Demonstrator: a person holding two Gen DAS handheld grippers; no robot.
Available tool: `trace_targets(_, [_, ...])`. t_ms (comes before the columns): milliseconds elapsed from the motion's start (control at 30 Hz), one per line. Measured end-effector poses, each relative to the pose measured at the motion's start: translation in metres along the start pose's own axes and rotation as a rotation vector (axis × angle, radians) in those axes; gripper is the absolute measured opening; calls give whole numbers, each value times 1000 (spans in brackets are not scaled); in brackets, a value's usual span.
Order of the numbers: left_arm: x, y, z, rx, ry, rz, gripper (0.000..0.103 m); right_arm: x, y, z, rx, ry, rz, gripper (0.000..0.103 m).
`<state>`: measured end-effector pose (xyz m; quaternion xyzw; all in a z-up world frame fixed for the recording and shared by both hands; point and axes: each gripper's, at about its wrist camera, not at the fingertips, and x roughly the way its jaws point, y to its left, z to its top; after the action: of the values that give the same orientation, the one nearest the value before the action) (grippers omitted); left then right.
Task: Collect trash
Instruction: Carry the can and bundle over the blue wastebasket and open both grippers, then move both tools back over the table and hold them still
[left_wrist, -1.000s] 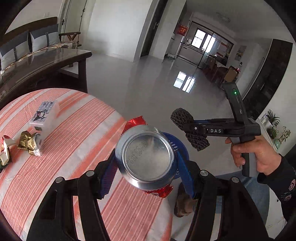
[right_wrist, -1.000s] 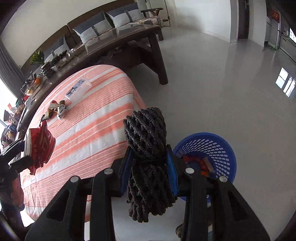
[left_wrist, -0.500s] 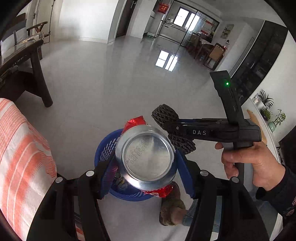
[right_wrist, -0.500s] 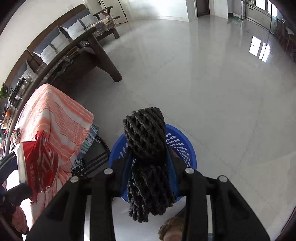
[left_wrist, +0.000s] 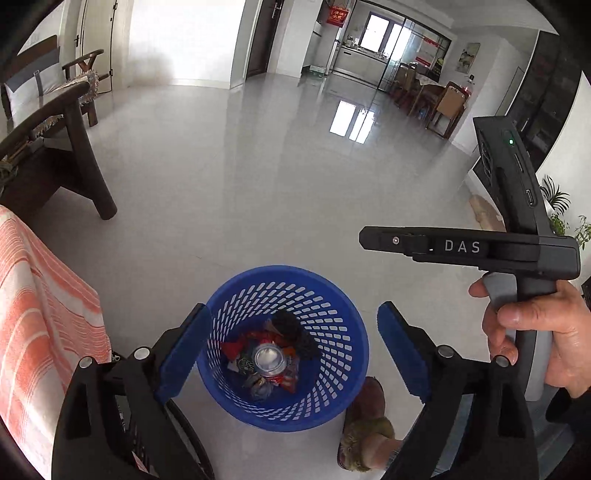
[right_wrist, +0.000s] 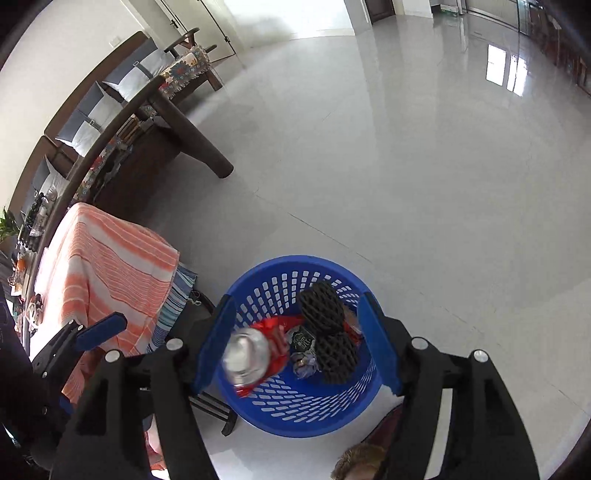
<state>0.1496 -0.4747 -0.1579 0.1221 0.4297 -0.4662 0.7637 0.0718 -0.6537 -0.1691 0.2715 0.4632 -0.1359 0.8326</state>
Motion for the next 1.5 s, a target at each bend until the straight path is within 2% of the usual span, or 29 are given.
trace_targets(67, [-24, 1, -3, 2, -26, 13, 93, -9, 4, 0, -11, -32, -14, 73])
trace_targets(200, [-82, 10, -23, 17, -84, 57, 97, -27, 24, -5, -31, -114, -54, 91])
trace_targets(333, [-135, 40, -66, -29, -83, 135, 98, -40, 59, -24, -103, -194, -106, 94])
trace_targets(467, [-181, 88, -121, -104, -45, 253, 98, -43, 119, -53, -285, -222, -131, 96])
trace_targets(533, [-206, 113, -148, -143, -36, 316, 98, -45, 154, -75, -362, -233, -114, 96])
trace_targets(667, [-252, 165, -192, -220, -24, 429, 98, -42, 234, -126, -474, -196, 19, 96])
trace_targets(800, [-288, 212, -221, -281, -16, 521, 98, -35, 317, -162, -612, -133, 113, 97])
trace_targets(933, [-312, 245, -243, -367, -27, 549, 98, -19, 388, -177, -734, -91, 127, 97])
trace_targets(1033, [-318, 257, -255, -402, -29, 541, 98, 0, 423, -180, -796, -60, 122, 97])
trace_targets(1133, [-317, 258, -258, -411, -33, 527, 98, 21, 439, -184, -824, -29, 97, 97])
trace_targets(1233, [-310, 257, -255, -395, -10, 544, 98, 32, 435, -188, -794, 9, 99, 97])
trace_targets(1500, [-308, 257, -252, -397, -9, 550, 99, 30, 431, -189, -769, 11, 105, 99])
